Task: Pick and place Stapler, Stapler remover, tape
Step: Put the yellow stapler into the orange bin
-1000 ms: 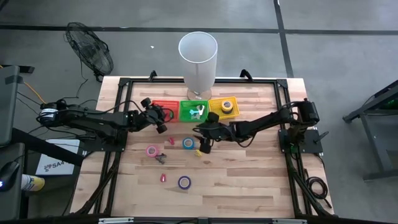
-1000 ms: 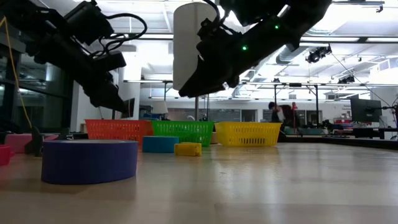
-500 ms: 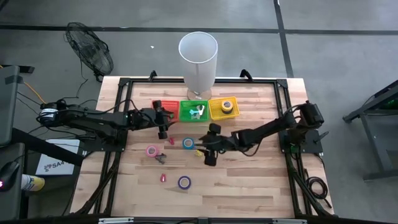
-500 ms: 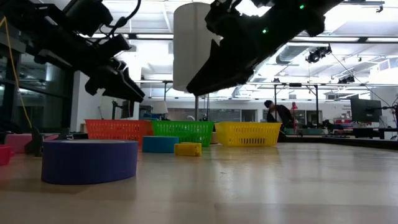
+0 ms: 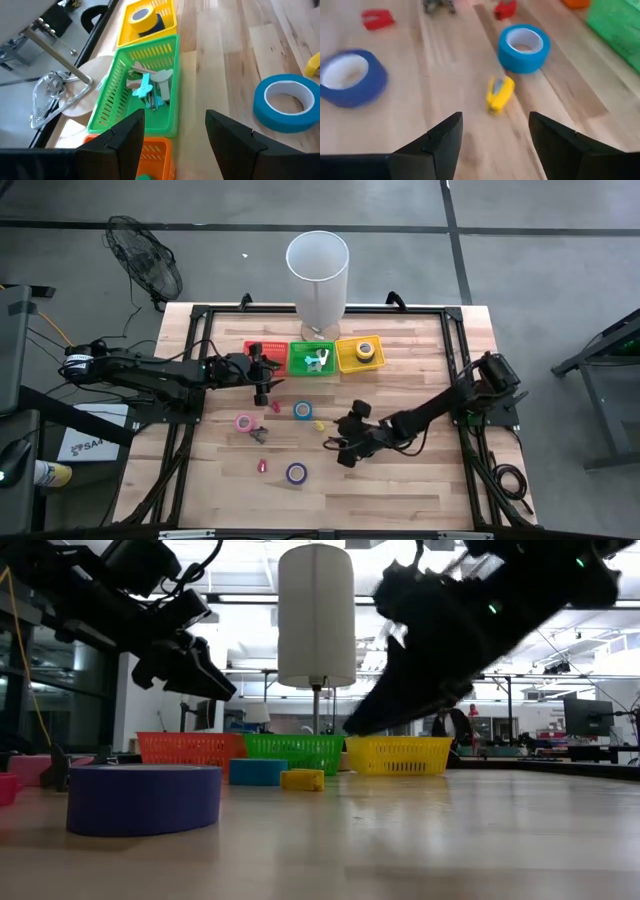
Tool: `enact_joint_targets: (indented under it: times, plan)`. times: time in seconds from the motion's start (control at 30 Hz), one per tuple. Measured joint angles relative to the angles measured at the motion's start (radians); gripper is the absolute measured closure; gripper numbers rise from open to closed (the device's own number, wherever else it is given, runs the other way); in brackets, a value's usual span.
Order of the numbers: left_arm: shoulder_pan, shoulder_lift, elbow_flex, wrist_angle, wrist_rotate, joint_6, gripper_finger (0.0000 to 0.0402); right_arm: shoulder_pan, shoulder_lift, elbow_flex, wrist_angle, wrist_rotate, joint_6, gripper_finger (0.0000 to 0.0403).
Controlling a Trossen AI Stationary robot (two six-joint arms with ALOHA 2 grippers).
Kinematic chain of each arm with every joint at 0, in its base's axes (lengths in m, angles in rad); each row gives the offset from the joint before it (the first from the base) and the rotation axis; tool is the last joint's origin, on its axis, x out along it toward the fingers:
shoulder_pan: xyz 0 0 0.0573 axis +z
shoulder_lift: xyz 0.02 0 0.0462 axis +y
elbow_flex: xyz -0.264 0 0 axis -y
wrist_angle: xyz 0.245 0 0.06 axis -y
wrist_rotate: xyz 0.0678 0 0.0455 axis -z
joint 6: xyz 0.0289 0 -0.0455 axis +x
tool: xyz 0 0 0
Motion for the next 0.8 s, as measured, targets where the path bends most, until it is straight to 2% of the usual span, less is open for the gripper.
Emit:
enact_joint_targets:
  times: [0.43,0.8]
  plan:
    - [0.0,0.0,0.0,0.001,-0.001,0.0,0.0197,0.014,0.185,-0.016,0.229,0.018,0.03,0.0183]
    - [0.0,0.0,0.0,0.011,-0.001,0.0,0.0197,0.009,0.281,-0.007,0.37,0.135,0.044,0.0182]
